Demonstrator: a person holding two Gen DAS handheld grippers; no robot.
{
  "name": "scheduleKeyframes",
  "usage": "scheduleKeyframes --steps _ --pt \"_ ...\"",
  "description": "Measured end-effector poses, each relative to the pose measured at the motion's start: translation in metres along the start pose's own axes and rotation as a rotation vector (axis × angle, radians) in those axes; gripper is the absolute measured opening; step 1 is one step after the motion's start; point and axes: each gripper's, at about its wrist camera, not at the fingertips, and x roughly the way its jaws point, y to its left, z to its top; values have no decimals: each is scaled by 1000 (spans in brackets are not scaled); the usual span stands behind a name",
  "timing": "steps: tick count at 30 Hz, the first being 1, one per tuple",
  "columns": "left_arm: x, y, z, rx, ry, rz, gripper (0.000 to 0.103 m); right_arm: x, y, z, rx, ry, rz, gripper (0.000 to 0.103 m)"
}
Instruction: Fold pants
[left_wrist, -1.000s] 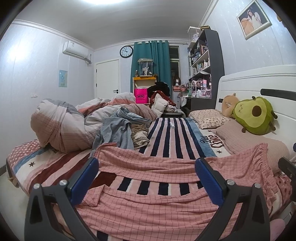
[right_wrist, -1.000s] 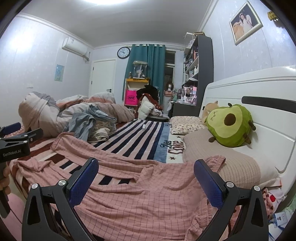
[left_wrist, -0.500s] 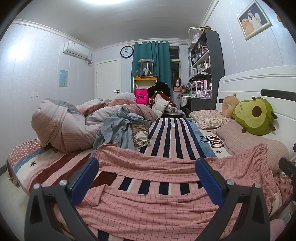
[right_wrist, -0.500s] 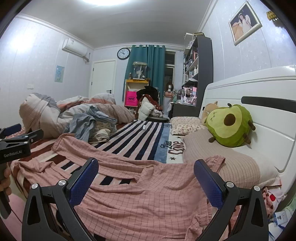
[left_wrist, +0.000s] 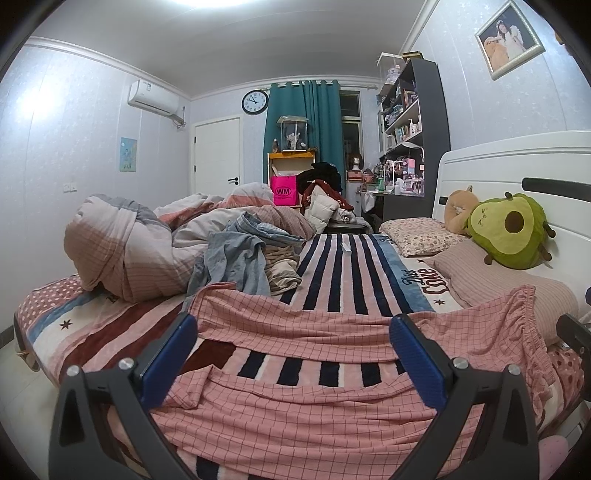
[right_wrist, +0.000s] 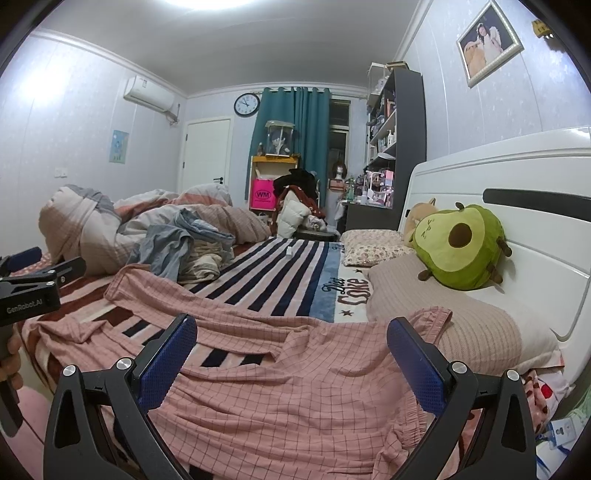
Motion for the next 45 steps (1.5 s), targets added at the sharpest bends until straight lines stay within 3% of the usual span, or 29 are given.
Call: scheduleKeyframes --steps 25,28,31,38,45 --pt "8 7 -14 -9 20 -2 102 -4 3 -2 16 -9 16 103" --pt "16 24 -19 -61 61 -14 102 -5 6 -9 29 -14 29 103" --pt "30 58 -35 -192 139 7 102 4 12 -19 36 20 42 103" --pt "58 140 -92 -394 300 156 102 54 15 -40 88 142 114 103" --pt "90 172 -143 -500 432 136 99 83 23 -59 117 240 191 103"
